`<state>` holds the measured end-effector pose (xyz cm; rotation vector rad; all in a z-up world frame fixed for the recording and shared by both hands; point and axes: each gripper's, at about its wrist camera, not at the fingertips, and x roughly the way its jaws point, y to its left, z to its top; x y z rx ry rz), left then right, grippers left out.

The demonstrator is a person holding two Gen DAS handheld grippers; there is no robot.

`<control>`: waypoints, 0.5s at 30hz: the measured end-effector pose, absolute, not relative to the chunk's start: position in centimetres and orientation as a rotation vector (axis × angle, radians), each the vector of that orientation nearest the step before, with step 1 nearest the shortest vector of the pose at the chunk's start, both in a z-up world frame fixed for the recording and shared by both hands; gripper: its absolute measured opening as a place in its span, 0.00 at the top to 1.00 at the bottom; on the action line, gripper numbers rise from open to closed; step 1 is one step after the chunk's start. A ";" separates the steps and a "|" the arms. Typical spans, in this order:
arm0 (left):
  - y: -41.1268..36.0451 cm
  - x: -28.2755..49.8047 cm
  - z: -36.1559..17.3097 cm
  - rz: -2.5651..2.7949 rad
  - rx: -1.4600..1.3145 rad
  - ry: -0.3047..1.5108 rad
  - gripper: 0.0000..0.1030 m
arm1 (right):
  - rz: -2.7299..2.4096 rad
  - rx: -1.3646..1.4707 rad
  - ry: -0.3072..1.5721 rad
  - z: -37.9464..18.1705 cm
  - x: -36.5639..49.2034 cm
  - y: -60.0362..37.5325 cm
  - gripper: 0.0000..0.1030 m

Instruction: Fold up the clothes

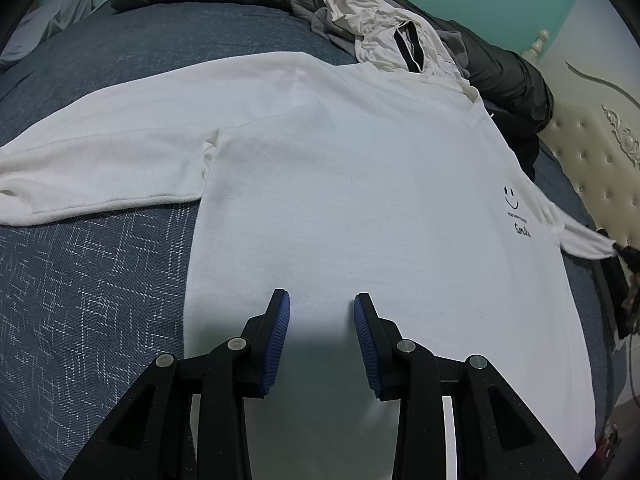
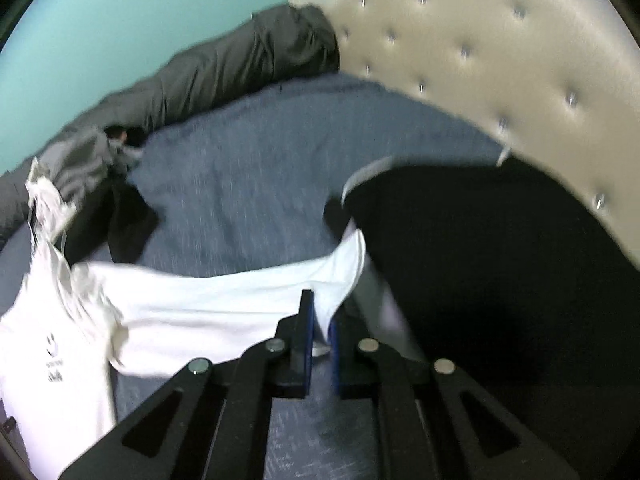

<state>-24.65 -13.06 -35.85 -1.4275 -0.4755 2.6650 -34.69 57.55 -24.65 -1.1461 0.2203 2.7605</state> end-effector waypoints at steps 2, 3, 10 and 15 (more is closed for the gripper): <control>-13.0 -24.7 -35.8 2.666 -1.430 -0.467 0.65 | 2.760 -1.110 0.216 -23.1 -35.1 58.5 0.94; -12.9 -24.7 -35.8 2.667 -1.432 -0.460 0.65 | 2.754 -1.100 0.211 -22.3 -35.6 59.1 0.94; -12.8 -24.8 -35.7 2.673 -1.440 -0.430 0.65 | 2.678 -1.141 0.175 -18.6 -37.9 63.7 0.94; -12.7 -24.9 -35.8 2.674 -1.447 -0.411 0.65 | 2.652 -1.138 0.089 -17.3 -38.3 65.5 0.94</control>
